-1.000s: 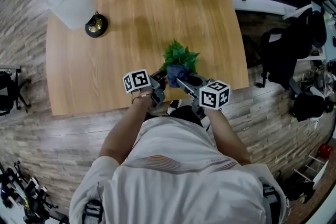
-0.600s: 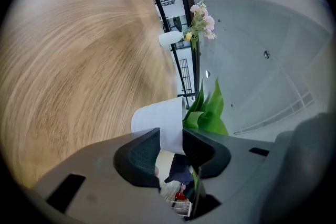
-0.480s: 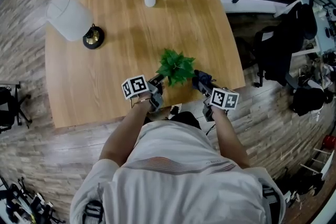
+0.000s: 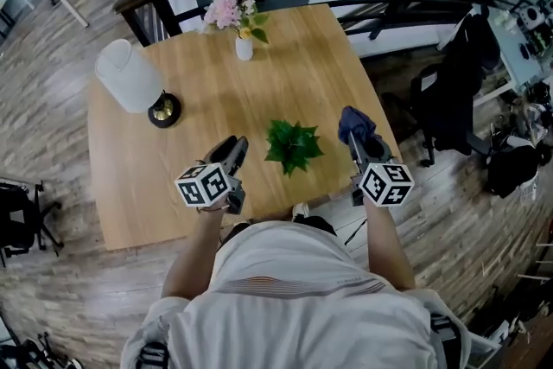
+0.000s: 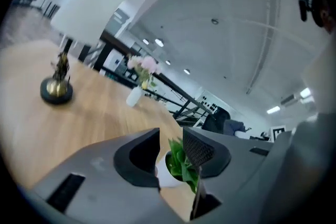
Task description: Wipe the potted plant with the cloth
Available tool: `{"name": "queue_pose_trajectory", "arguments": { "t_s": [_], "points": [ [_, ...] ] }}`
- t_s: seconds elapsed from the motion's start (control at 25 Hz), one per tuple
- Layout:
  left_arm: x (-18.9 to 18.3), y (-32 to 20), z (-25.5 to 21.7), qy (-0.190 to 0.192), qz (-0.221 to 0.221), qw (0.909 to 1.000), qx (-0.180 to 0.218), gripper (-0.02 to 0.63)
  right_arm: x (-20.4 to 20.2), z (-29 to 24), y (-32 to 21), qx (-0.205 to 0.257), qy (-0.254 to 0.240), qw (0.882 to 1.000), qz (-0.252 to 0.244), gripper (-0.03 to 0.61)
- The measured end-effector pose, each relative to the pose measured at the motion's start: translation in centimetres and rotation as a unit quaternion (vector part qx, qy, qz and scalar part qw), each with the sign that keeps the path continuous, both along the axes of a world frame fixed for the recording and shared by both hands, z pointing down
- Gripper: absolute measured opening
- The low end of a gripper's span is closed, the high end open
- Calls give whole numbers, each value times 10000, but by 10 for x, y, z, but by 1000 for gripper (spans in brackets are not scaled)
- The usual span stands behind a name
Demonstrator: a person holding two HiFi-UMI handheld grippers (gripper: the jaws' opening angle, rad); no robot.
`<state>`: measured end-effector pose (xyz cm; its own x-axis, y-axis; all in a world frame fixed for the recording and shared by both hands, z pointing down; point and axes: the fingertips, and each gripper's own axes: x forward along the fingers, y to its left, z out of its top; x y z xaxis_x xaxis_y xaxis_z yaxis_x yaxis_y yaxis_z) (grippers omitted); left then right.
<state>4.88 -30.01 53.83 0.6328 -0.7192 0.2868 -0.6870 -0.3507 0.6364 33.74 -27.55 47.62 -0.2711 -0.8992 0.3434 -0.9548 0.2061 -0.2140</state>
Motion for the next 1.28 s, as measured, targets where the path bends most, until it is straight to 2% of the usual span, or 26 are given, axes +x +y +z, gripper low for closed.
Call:
{"name": "queue_pose_trajectory", "arguments": {
  "t_s": [0.08, 0.2, 0.32, 0.4, 0.48, 0.68, 0.92, 1.28],
  "points": [
    [-11, -5, -44, -467, -31, 9964, 711, 132, -7, -38, -5, 486, 115, 9988, -18, 152],
    [-21, -9, -107, -1035, -98, 9805, 1669, 113, -21, -90, -7, 1075, 191, 9940, -98, 152],
    [-27, -8, -165, -1375, -204, 9604, 2414, 72, -37, -131, -7, 1513, 297, 9878, -201, 152],
    [-29, -4, -194, -1451, -269, 9511, 2712, 55, -47, -152, -4, 1738, 532, 9831, -236, 149],
    [-29, 1, -211, -1416, -279, 9485, 2820, 44, -56, -167, 1, 1911, 755, 9783, -261, 147],
    [-28, 12, -220, -1564, -239, 9412, 2984, 38, -67, -184, 10, 2113, 858, 9733, -268, 147],
    [-36, 16, -215, -1552, -313, 9429, 2932, 38, -71, -183, 10, 2046, 879, 9746, -239, 147],
    [-39, 18, -222, -1554, -386, 9394, 3030, 40, -78, -187, 7, 2072, 1003, 9726, -324, 147]
  ]
}}
